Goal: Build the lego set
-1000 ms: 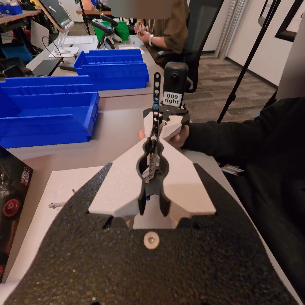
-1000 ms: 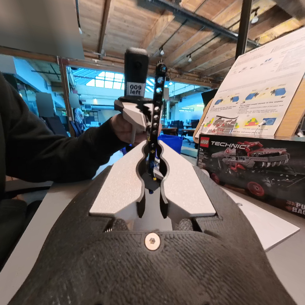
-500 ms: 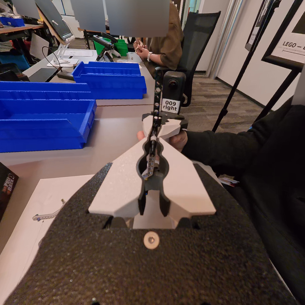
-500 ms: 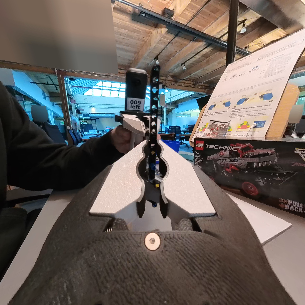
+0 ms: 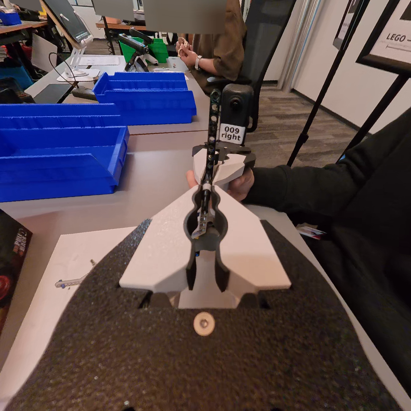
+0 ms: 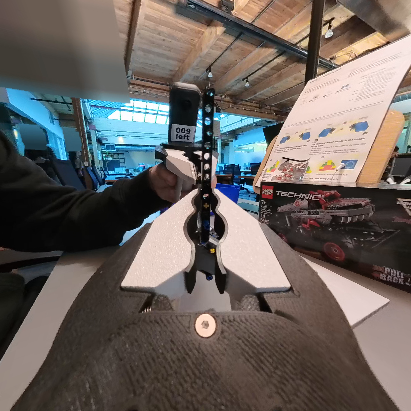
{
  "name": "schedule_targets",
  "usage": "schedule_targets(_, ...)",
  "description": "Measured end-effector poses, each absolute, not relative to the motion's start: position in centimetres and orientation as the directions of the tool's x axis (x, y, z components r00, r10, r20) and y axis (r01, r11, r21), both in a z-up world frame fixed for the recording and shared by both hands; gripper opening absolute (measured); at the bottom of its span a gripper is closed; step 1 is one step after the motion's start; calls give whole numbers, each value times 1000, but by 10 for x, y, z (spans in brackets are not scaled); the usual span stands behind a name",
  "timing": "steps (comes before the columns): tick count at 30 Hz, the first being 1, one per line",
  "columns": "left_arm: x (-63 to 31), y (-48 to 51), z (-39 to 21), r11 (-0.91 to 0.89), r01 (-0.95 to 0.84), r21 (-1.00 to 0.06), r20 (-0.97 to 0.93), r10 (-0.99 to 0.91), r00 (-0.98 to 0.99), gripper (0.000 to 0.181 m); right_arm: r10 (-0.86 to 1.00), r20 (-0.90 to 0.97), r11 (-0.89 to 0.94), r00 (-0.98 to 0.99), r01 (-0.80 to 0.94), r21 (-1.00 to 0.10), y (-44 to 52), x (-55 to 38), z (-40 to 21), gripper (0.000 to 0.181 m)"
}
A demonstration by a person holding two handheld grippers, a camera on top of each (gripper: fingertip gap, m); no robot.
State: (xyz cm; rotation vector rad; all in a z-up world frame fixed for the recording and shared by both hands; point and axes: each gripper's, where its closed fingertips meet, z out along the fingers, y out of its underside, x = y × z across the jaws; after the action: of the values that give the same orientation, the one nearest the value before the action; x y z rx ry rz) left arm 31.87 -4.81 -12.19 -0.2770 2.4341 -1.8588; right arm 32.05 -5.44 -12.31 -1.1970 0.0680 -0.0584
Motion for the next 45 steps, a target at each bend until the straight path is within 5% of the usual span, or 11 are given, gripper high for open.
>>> schedule_targets(14,298,-50,-88,266,71,-961,-124,-190,-974,6,-75,88,412,993,111,-904,-56,298,-91,5)
schedule_targets(22,282,-59,-78,334,135,-933,-209,-196,-958,5,121,10,512,993,-54,-857,-64,284,-82,4)
schedule_targets(32,282,-54,-79,342,117,-932,-189,-188,-964,5,241,-84,533,967,-204,-821,-60,283,-83,4)
schedule_targets(45,288,-49,-90,433,31,-901,-157,-257,-954,5,158,-78,440,984,-141,-887,-52,289,-95,4)
